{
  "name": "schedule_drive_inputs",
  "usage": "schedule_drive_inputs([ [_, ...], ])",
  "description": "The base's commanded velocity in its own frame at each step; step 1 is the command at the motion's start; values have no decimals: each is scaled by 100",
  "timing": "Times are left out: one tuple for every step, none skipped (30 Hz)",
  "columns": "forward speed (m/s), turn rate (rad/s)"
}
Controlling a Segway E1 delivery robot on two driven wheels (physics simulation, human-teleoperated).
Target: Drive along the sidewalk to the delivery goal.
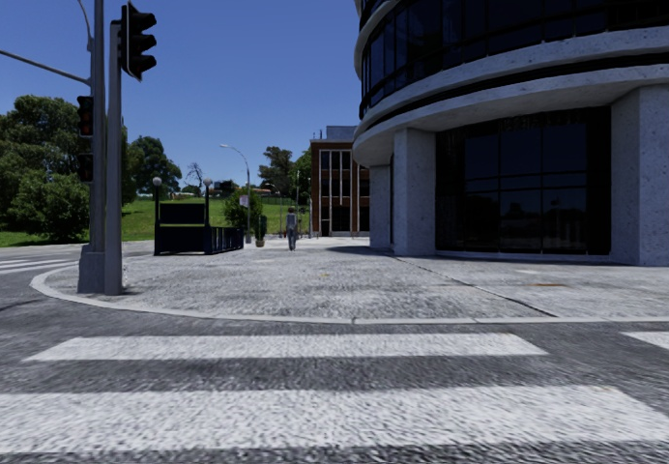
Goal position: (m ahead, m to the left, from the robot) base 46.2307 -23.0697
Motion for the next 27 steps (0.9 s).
schedule_drive_inputs([
  [200, 0],
  [200, 0],
  [200, 0],
  [200, 0],
  [200, 0],
  [200, 0],
  [200, 0],
  [200, 0],
  [200, 0],
  [200, 0],
  [200, 0],
  [200, 0],
  [200, 0],
  [200, 0],
  [200, 0],
  [200, 0],
  [200, 0],
  [200, 0],
  [200, 0],
  [200, 0],
  [200, 0],
  [200, 0],
  [200, 0],
  [200, 0],
  [200, 0],
  [200, 0],
  [200, 0],
])
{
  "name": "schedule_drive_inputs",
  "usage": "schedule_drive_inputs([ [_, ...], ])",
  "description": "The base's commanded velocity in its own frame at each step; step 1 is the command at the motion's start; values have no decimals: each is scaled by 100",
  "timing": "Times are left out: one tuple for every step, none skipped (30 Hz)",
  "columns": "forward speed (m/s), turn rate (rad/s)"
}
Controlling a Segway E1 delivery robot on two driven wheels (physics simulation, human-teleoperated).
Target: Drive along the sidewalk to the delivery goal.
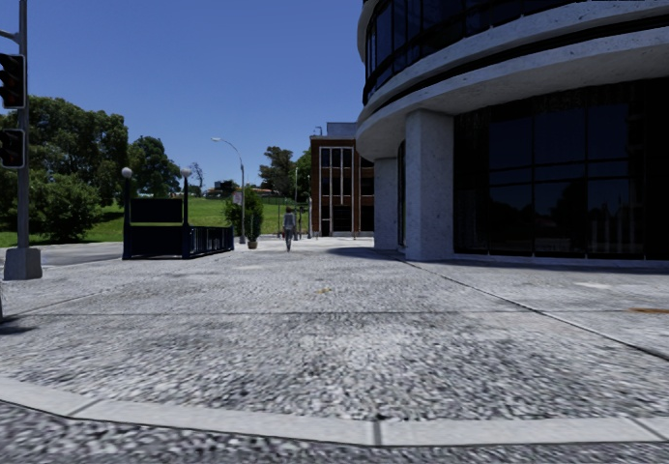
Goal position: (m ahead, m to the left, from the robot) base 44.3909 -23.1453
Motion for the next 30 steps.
schedule_drive_inputs([
  [200, 0],
  [200, 0],
  [200, 0],
  [200, 0],
  [200, 0],
  [200, 0],
  [200, 0],
  [200, 0],
  [200, 0],
  [200, 0],
  [200, 0],
  [200, 0],
  [200, 0],
  [200, 0],
  [200, 0],
  [200, 0],
  [200, 0],
  [200, 0],
  [200, 0],
  [200, 0],
  [200, 0],
  [200, 0],
  [200, 0],
  [200, 0],
  [200, 0],
  [200, 0],
  [200, 0],
  [200, 0],
  [200, 0],
  [200, 0],
])
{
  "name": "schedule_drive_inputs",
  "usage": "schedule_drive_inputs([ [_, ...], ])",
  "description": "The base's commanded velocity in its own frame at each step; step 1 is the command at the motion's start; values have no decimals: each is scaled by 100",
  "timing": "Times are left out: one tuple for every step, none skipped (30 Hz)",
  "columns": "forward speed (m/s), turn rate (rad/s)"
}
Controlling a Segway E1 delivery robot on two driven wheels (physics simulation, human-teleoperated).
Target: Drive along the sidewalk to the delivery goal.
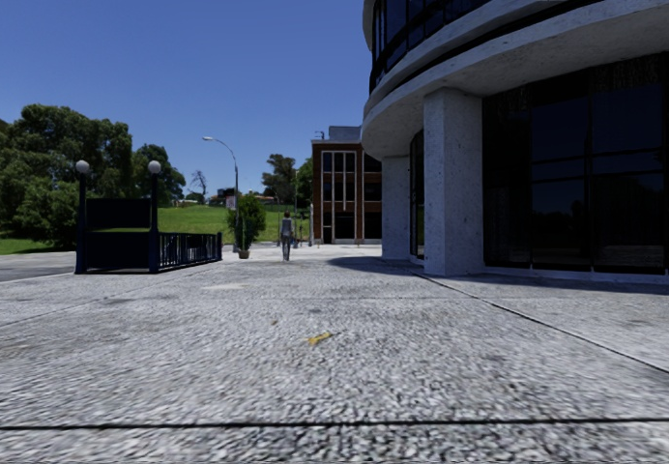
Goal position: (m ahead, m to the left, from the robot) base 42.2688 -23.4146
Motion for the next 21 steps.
schedule_drive_inputs([
  [200, 0],
  [200, 0],
  [200, 0],
  [200, 0],
  [200, 0],
  [200, 0],
  [200, 0],
  [200, 0],
  [200, 0],
  [200, 0],
  [200, 0],
  [200, 0],
  [200, 0],
  [200, 0],
  [200, 0],
  [200, 0],
  [200, 0],
  [200, 0],
  [200, 0],
  [200, 0],
  [200, 0],
])
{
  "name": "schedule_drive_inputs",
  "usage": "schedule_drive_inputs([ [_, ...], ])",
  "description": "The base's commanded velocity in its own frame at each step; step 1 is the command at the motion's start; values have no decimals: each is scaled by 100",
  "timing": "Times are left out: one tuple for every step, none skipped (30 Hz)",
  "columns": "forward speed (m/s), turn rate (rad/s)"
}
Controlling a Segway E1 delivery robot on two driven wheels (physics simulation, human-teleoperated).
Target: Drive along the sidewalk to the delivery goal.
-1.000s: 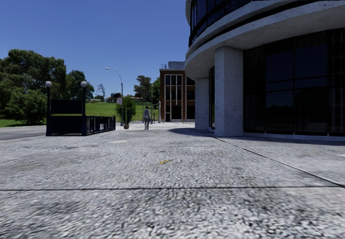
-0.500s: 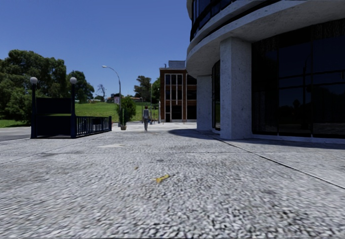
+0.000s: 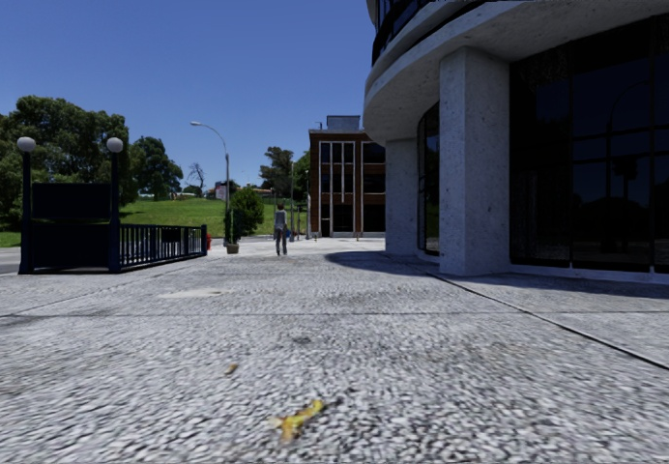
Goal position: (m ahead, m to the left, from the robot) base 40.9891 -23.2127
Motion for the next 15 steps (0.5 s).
schedule_drive_inputs([
  [200, 0],
  [200, 0],
  [200, 0],
  [200, 0],
  [200, 0],
  [200, 0],
  [200, 0],
  [200, 0],
  [200, 0],
  [200, 0],
  [200, 0],
  [200, 0],
  [200, 0],
  [200, 0],
  [200, 0],
])
